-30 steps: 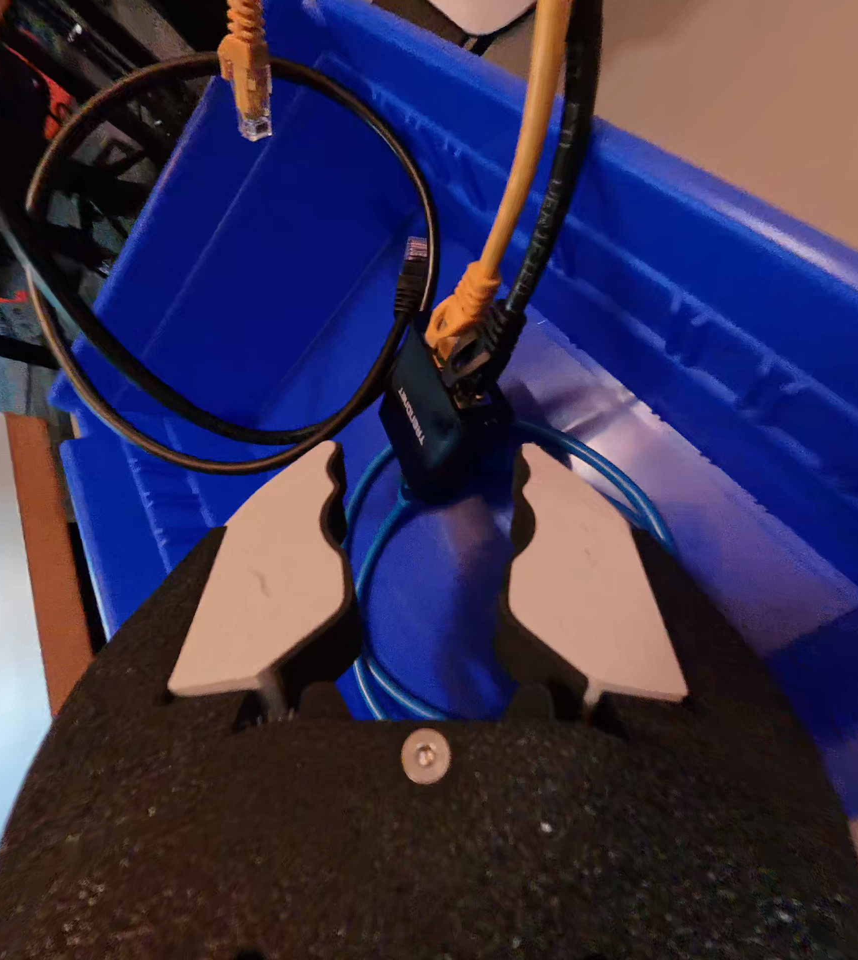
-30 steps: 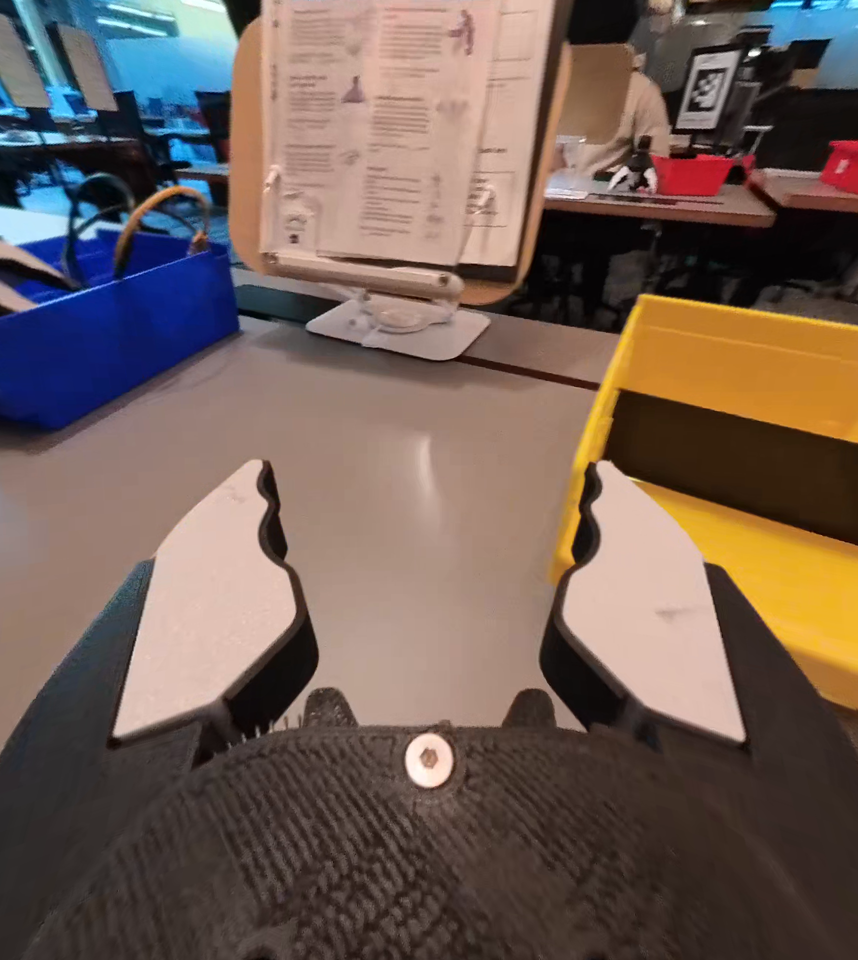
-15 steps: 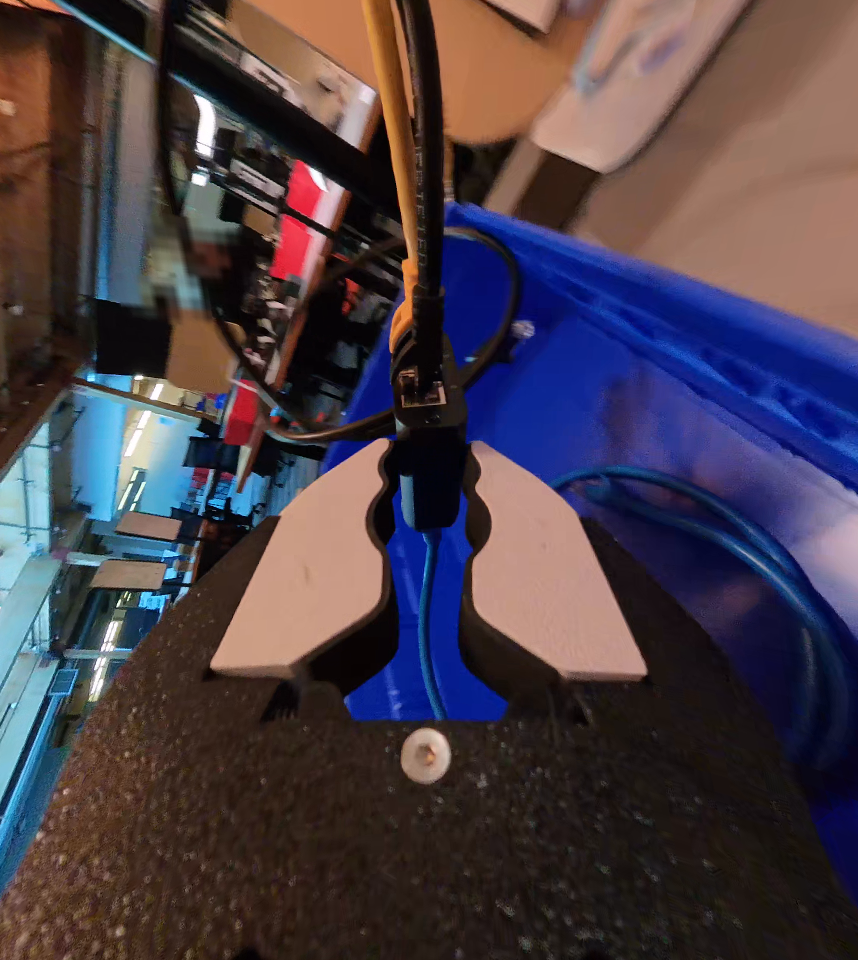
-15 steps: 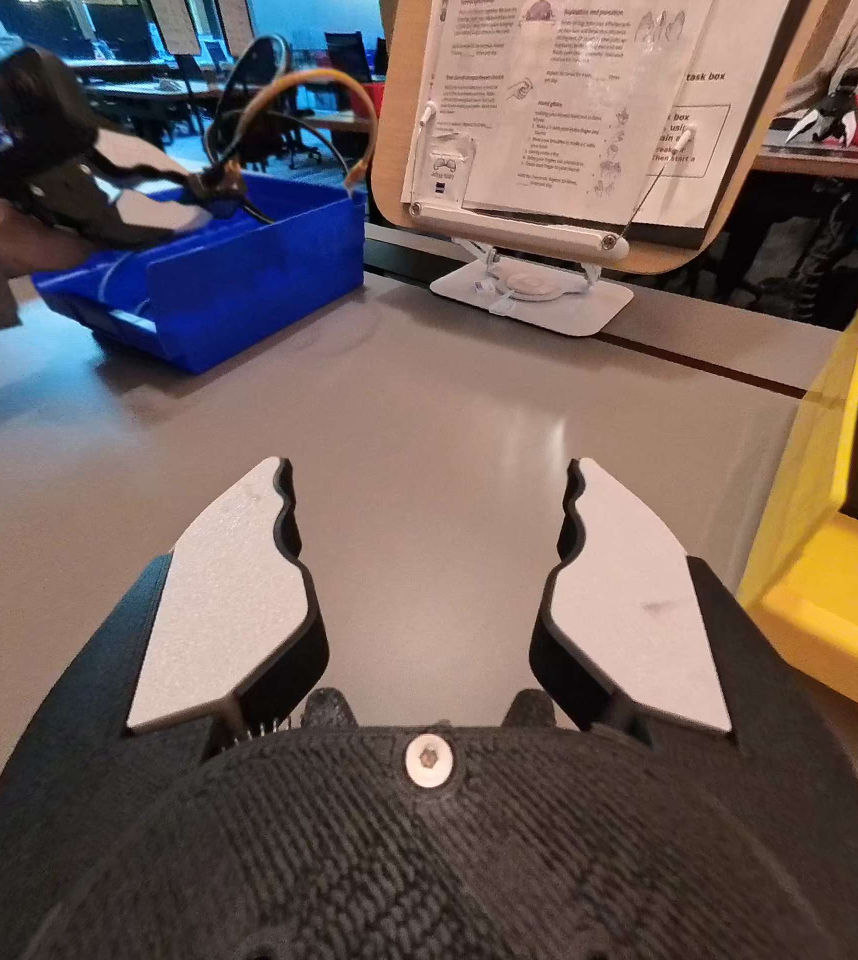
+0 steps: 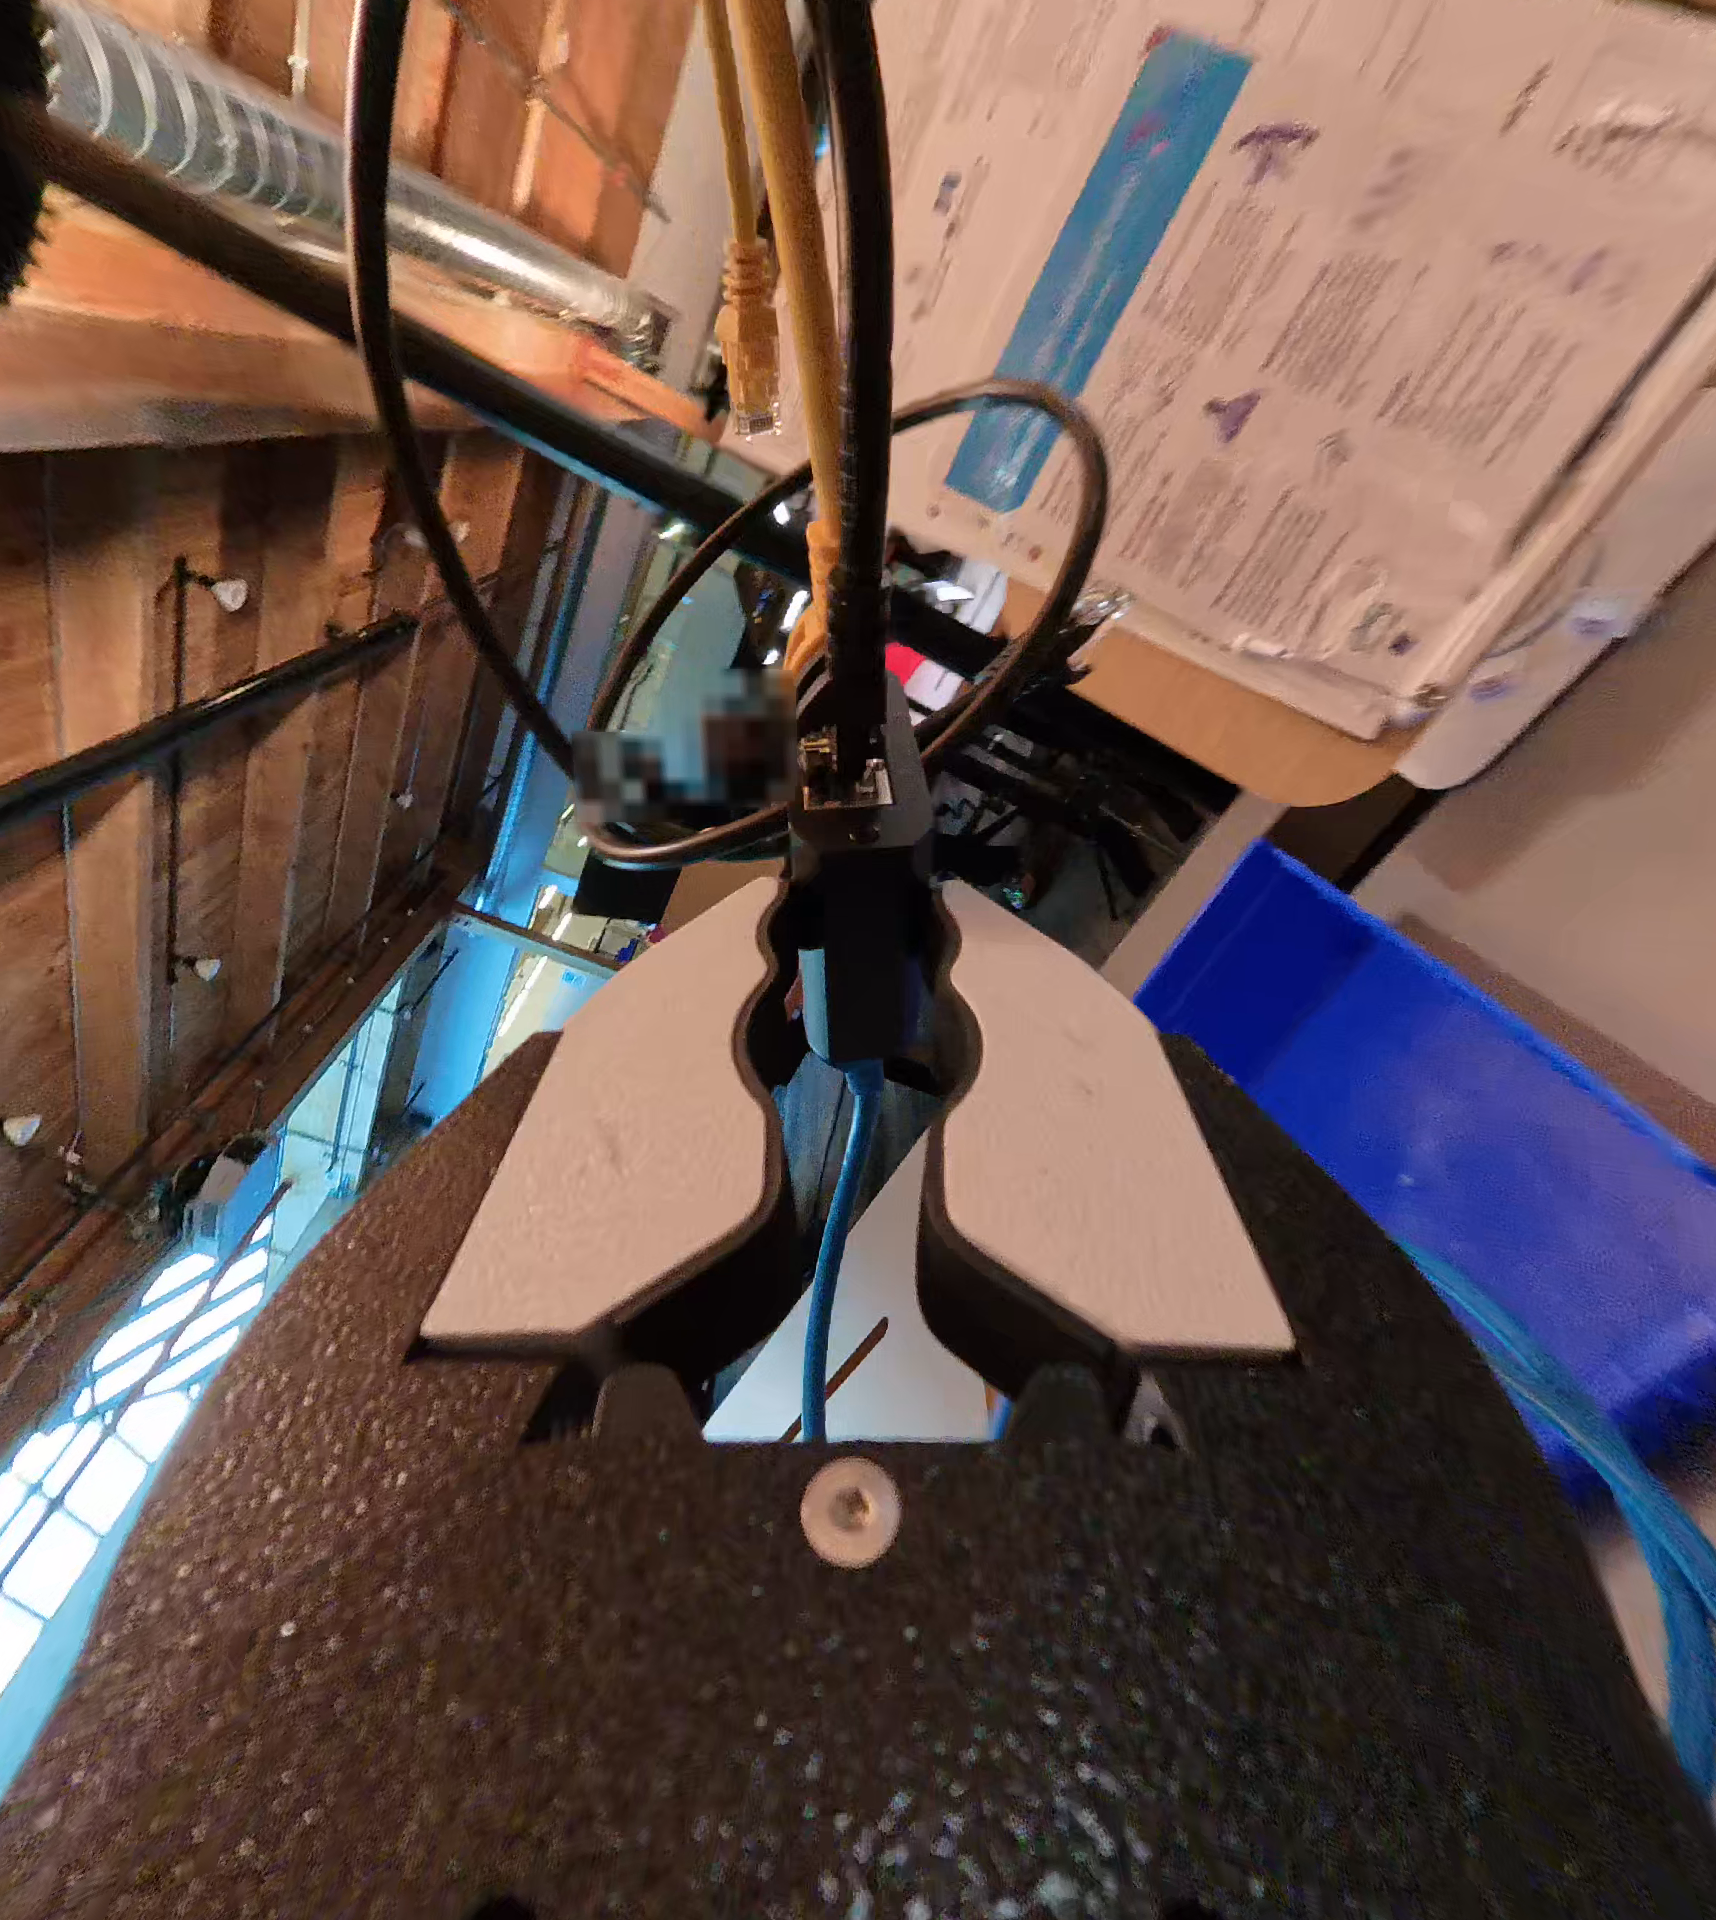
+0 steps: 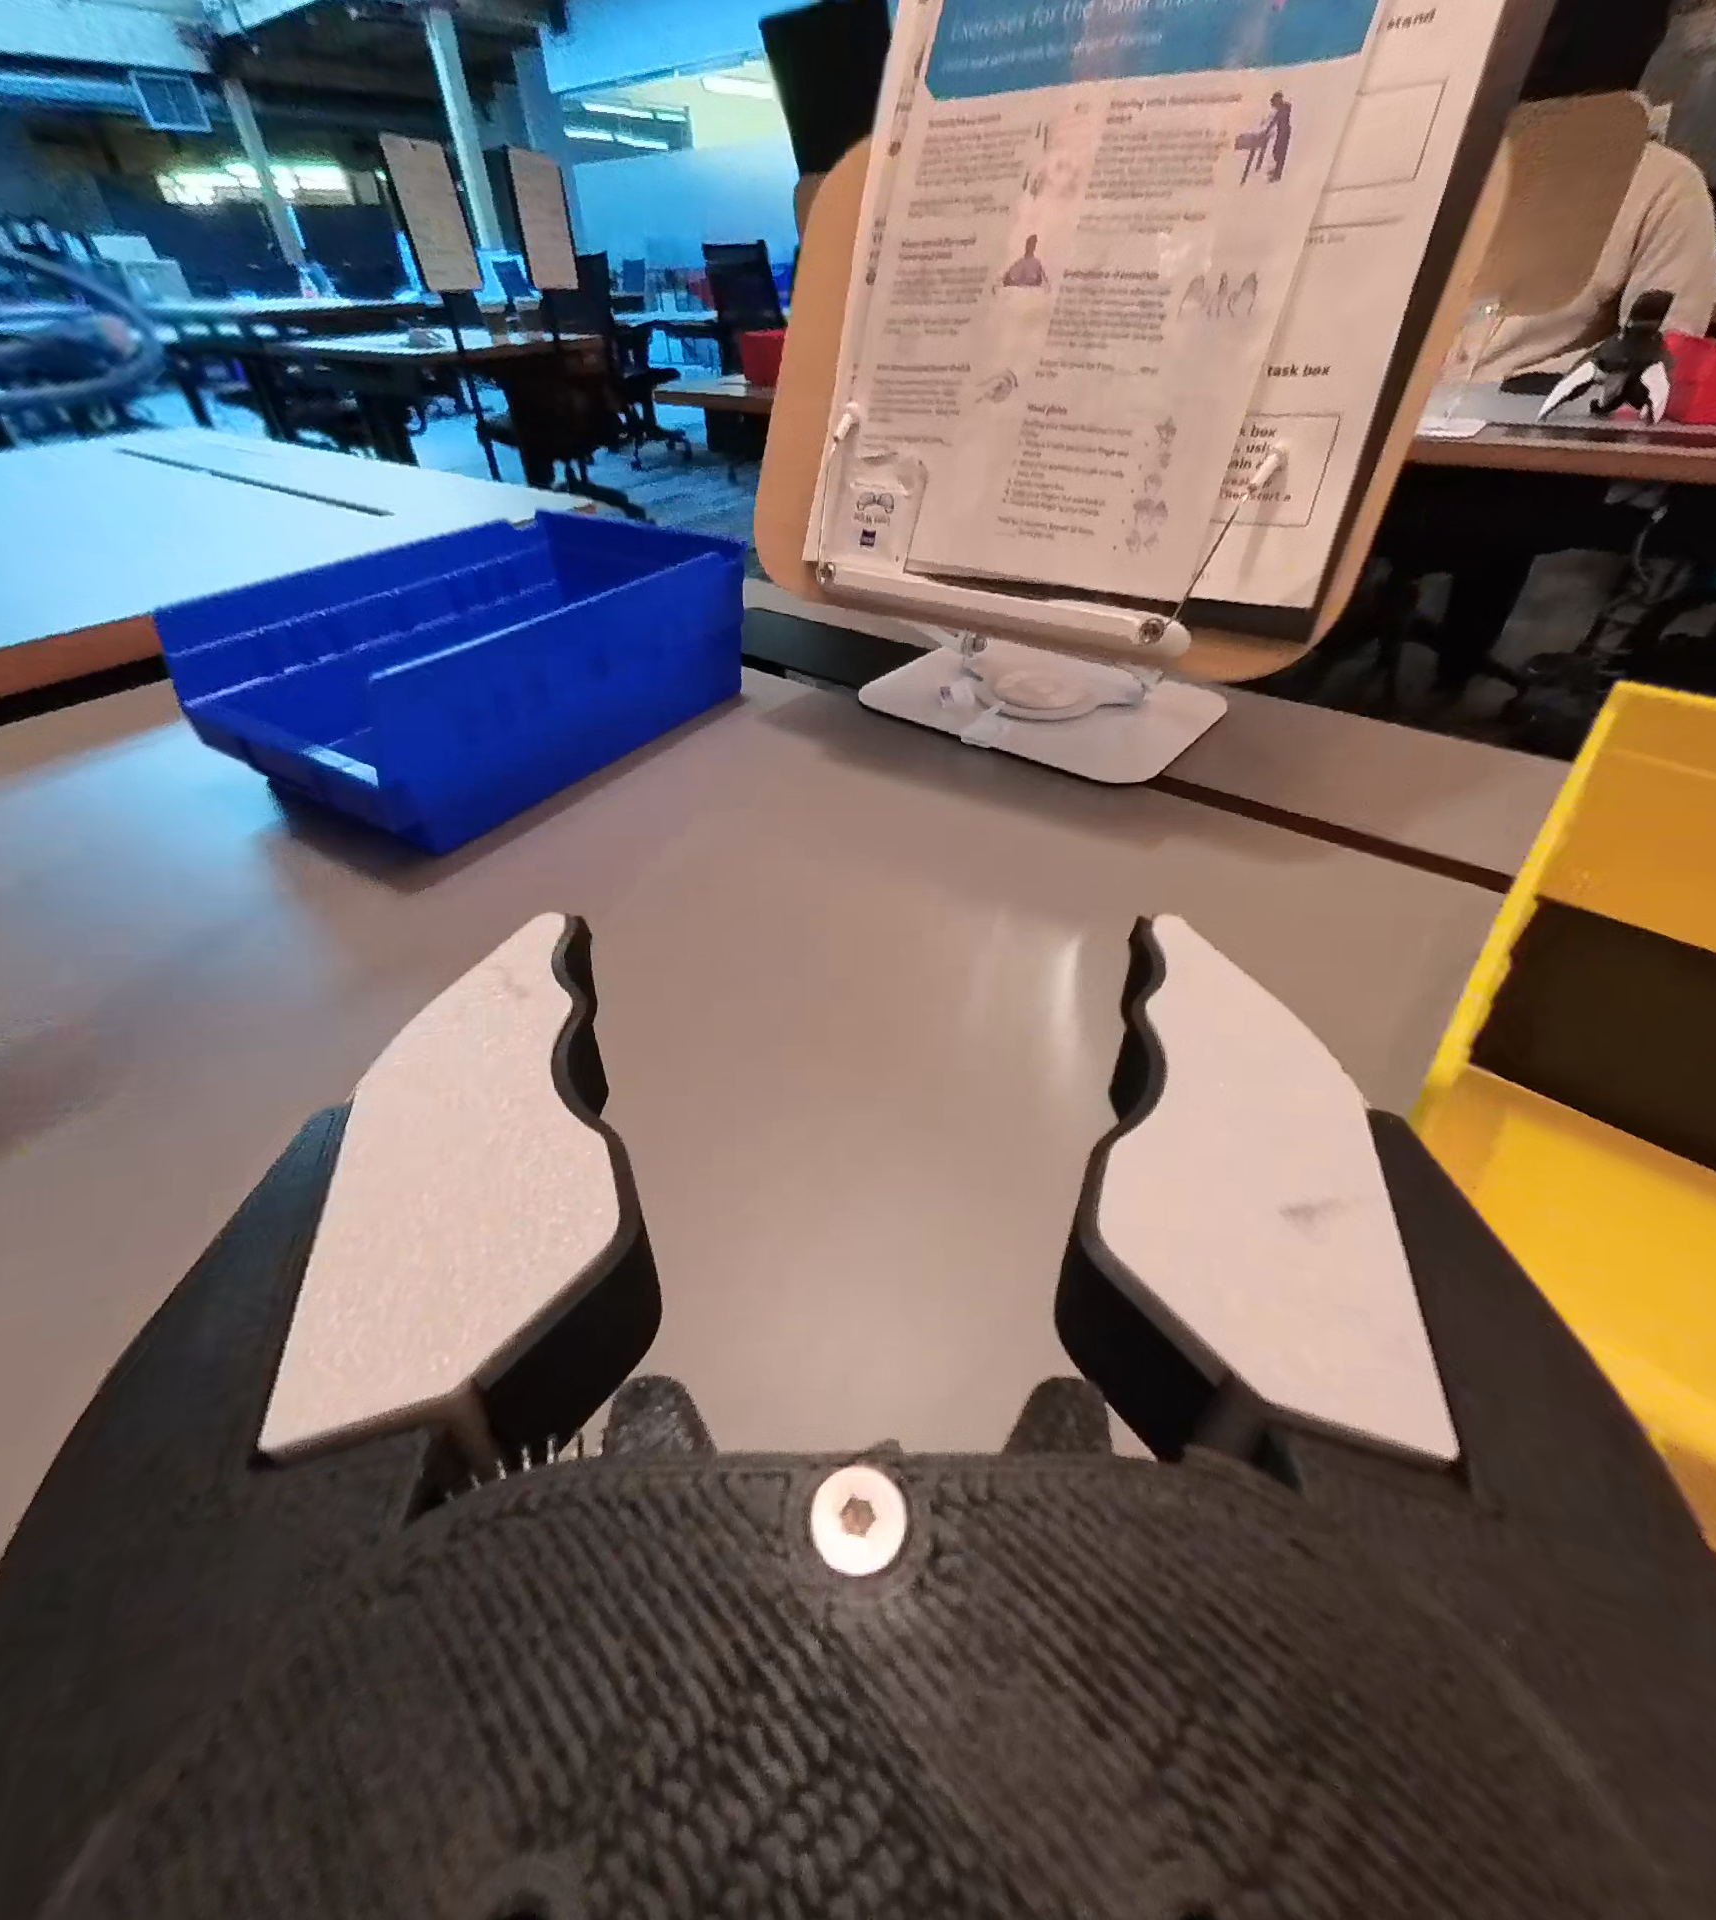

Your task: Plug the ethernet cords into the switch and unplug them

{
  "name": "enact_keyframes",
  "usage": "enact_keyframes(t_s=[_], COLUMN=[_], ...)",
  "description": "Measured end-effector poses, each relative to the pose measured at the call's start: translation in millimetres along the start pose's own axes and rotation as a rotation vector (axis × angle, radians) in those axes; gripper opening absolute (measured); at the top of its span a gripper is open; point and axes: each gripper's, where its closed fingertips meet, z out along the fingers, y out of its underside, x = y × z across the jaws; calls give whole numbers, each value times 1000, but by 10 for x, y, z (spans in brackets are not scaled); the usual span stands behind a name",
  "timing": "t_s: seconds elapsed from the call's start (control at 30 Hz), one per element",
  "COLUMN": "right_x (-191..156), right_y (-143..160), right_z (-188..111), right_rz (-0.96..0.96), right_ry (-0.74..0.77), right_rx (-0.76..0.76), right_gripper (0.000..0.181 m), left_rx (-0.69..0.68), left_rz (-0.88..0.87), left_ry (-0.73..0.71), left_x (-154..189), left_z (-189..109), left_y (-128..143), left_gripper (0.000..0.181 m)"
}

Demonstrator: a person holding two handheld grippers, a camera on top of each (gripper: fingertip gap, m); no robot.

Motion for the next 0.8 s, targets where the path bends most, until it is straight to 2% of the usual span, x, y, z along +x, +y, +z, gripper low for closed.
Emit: enact_keyframes(t_s=[0.13,0.23,0.4,0.5,0.57,0.7,0.8], right_x=[245,346,118,-96,-321,-619,-594], right_y=[-280,-545,-651,-736,-631,47,371], right_z=[-302,-580,-828,-831,-686,-293,-105], right_rz=[33,39,-21,-88,-97,-164,-221], right_ry=[31,30,-60,-59,-145,-312,-298], right_rx=[70,150,85,109,81,-134,-187], right_gripper=[100,98,88,83,81,83,81], left_rx=[6,44,46,9,-27,-65,-111], left_rz=[91,152,292,380,457,487,471], left_ry=[144,238,268,288,296,431,551], left_x=[456,1072,2158,2749,3080,3676,3979], left_z=[-356,-480,-445,-385,-343,-401,-515], left_y=[-393,-560,-584,-543,-505,-488,-452], left_gripper=[22,22,22,22,22,22,23])
